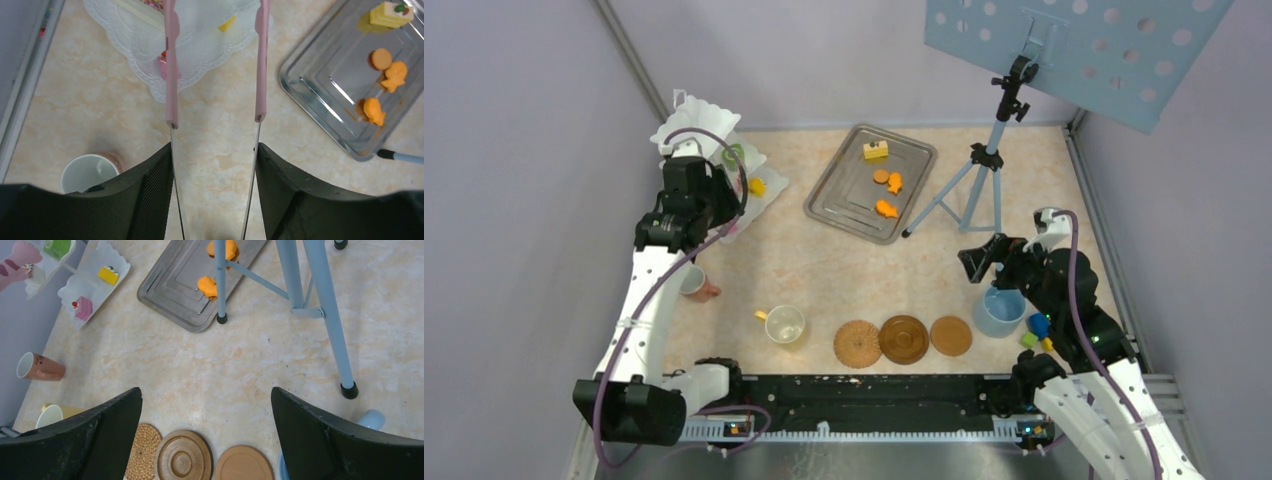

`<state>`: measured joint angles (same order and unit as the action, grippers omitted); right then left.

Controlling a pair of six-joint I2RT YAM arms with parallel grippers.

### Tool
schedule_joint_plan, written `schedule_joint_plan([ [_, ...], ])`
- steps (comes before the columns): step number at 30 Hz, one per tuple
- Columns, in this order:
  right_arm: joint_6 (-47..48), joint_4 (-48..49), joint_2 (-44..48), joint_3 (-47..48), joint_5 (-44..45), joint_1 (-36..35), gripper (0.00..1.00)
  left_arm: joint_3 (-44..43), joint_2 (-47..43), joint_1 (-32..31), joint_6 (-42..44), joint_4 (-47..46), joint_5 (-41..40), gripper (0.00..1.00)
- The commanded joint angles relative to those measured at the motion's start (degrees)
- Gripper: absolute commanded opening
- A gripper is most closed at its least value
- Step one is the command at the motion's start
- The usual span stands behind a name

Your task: Serve the afternoon tea

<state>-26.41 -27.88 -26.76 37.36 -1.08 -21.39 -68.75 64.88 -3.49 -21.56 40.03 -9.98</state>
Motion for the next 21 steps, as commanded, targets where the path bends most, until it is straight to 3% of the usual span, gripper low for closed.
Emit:
schedule_joint_plan([
  [1,0.0,1.5,0.1,0.2,0.8,-0.6,0.98,-2.3,-1.7,-2.3,-0.9,1.1,7.2,0.61],
  [3,0.0,1.6,0.1,0.3,0.5,-0.6,0.98,-2.2,-1.6,-6.0,-0.6,1.1,6.7,0.60],
  [7,0.2,1.7,-0.3,0.3,0.6,-0.6,0.98,-3.3,0.0,-16.9,-1.0,1.6,-1.6,0.59],
  [14,0.1,1.2,-0.8,0.5,0.9,-0.6,0.98,-5.8,7.0,-28.1,-1.3,-1.6,-8.2,0.57],
  [17,-0.2,1.1,-0.3,0.5,0.9,-0.6,0.98,-6.4,11.4,-32.2,0.8,-8.0,-7.7,0.58],
  [21,-0.2,-0.2,-0.6,1.6,2.0,-0.6,0.98,-9.2,19.4,-32.9,5.5,-16.6,-3.9,0.60],
])
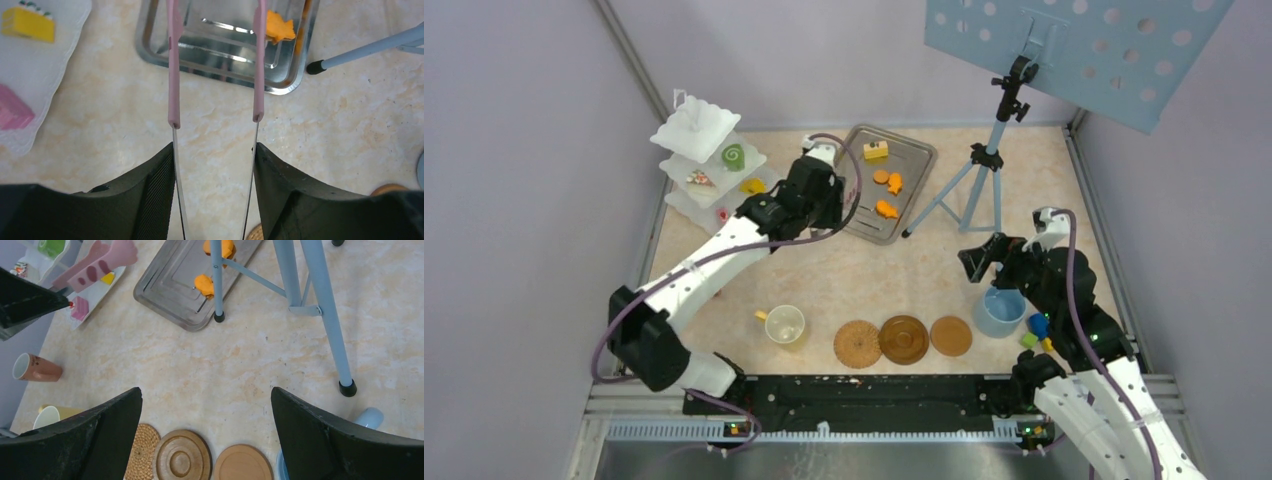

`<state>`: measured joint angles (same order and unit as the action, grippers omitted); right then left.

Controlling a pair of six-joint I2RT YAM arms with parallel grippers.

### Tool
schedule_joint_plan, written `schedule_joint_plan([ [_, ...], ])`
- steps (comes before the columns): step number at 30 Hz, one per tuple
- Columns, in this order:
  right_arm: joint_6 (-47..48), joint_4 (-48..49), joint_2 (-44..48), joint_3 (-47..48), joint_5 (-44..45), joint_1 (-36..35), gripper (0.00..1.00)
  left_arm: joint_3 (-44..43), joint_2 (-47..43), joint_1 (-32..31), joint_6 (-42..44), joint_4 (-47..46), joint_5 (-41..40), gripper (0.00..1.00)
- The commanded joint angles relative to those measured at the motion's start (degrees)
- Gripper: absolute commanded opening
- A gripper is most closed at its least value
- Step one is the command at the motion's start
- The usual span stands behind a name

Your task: Serve the afternoon tea

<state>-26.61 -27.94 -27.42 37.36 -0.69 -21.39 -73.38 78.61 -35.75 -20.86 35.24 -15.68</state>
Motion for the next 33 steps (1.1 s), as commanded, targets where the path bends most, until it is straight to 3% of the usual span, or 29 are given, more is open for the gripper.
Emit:
schedule_joint_plan([
  [1,0.0,-0.6,0.2,2.0,2.3,-0.6,0.98,-6.1,7.7,-0.6,6.8,-12.7,3.3,0.61],
  [7,-0.4,-1.1,1.1,2.2,2.4,-0.6,0.98,-15.8,17.5,2.9,23.2,-15.8,19.1,0.64],
  [12,0.0,-0.6,0.3,2.2,1.9,-0.6,0.98,-21.8,25.6,10.7,27.2,-16.6,33.2,0.63],
  [17,-0.1,-0.3,-0.7,1.8,2.0,-0.6,0.98,-26.2,31.7,14.3,34.9,-17.4,39.4,0.64],
  [23,0.7,-0.4,-2.7,2.4,2.4,-0.6,0.98,-33.4,39.3,16.5,42.9,-13.7,39.6,0.65],
  [33,0.4,-1.1,-2.9,2.7,2.4,-0.6,0.98,-38.7,48.6,17.7,44.4,-13.6,38.5,0.68],
])
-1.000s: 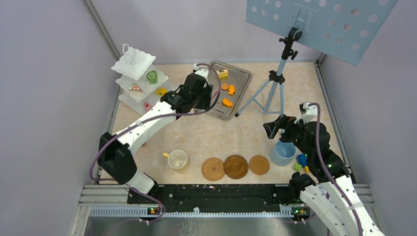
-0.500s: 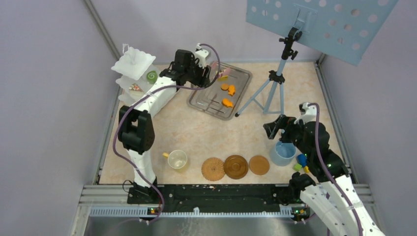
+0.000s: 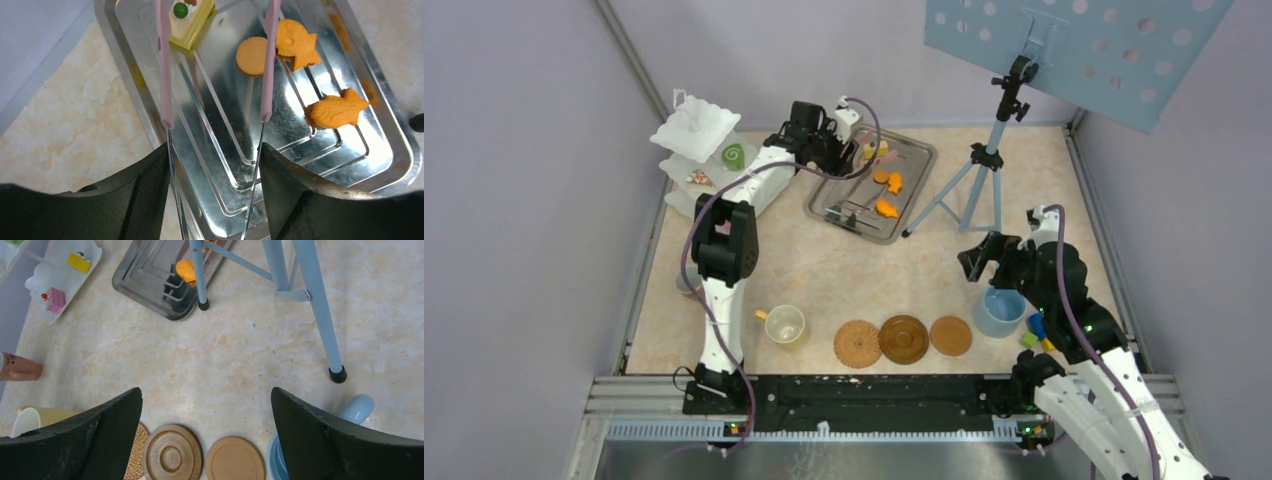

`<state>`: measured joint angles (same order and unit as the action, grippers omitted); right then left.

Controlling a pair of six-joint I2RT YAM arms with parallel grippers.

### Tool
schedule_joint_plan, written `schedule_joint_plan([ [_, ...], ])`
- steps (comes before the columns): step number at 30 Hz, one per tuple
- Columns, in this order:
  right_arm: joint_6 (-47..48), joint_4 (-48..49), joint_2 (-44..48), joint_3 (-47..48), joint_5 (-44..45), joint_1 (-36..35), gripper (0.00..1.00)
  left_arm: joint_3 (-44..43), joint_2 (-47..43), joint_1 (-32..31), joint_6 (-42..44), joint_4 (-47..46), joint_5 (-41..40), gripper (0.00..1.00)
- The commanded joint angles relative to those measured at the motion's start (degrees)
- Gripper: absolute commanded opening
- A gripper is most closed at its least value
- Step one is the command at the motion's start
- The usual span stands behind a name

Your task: Serve the afternoon tea

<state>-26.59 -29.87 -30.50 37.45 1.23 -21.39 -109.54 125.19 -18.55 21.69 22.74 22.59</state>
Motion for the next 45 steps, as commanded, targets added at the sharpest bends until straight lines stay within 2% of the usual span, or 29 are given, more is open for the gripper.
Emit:
schedule_joint_plan([
  [1,0.3,0.7,0.3,2.5,0.4,-0.6,0.98,-2.7,2.6,0.7,1.6,-1.4,0.2,0.68],
  [9,0.4,0.2,-0.1,3.0,0.6,-0.6,0.98,-5.5,6.9,0.7,-0.5,-1.9,-0.3,0.68],
  [17,0.3,0.7,-0.5,2.7,0.2,-0.6,0.98,-5.0,6.8,0.6,-2.3,-5.0,-1.2,0.68],
  [25,0.2,1.8,-1.2,1.8,-0.4,-0.6,0.98,-6.8,8.8,0.6,-2.3,-6.0,-5.6,0.68],
  [28,0.3,2.2,-2.3,1.5,-0.5,-0.6,0.98,-8.1,9.7,0.6,-2.4,-5.2,-4.2,0.68],
  [33,0.4,2.3,-3.0,1.5,-1.0,-0.6,0.98,-5.9,9.0,0.2,-2.7,-5.2,-0.9,0.56],
  [40,0.8,2.0,-2.6,1.9,-0.4,-0.6,0.98,-0.8,5.2,-1.5,-4.5,-7.1,-4.0,0.34],
  [45,0.5,2.0,-1.6,1.8,-1.0,-0.6,0.98,1.6,1.7,-3.2,-7.7,-6.1,-9.0,0.30],
])
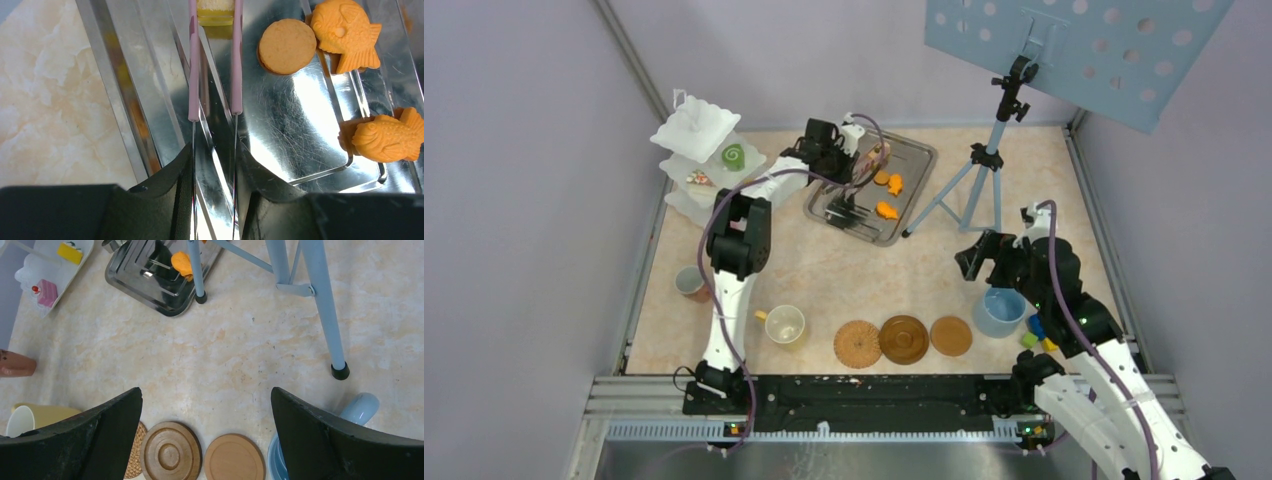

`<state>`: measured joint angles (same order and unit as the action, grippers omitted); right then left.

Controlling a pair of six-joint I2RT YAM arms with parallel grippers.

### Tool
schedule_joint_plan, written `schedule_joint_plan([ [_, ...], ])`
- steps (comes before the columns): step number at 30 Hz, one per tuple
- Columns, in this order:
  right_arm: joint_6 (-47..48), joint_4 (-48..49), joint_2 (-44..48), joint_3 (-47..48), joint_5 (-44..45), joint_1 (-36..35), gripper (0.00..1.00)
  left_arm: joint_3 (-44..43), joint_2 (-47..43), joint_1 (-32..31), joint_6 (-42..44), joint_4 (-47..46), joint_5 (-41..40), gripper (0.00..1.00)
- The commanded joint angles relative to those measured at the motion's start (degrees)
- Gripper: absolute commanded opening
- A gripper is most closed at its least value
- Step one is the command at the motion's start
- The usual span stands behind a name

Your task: Serve the afternoon tea

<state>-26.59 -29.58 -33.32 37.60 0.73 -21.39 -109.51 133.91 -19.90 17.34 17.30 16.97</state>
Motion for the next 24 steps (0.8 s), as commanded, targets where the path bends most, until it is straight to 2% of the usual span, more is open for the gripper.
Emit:
schedule_joint_plan([
  [1,0.5,1.7,1.5,1.7,-0.4,-0.6,0.98,2.4,-8.0,-2.1,-5.4,-0.6,-5.8,0.29],
  [6,0.4,2.8,2.8,0.6,-0.5,-0.6,0.98,7.0,-14.9,-2.8,-14.1,2.7,-13.9,0.21],
  [10,0.4,3.0,3.0,0.5,-0.5,-0.6,0.98,11.8,-22.5,-2.8,-17.1,6.5,-21.2,0.20],
  [18,0.9,3.8,2.6,0.2,-2.0,-0.6,0.98,18.6,-32.3,-2.8,-24.2,23.5,-29.4,0.20],
  [24,1.0,3.8,2.6,0.2,-1.9,-0.6,0.98,29.9,-42.8,-2.7,-25.9,24.7,-36.4,0.20],
])
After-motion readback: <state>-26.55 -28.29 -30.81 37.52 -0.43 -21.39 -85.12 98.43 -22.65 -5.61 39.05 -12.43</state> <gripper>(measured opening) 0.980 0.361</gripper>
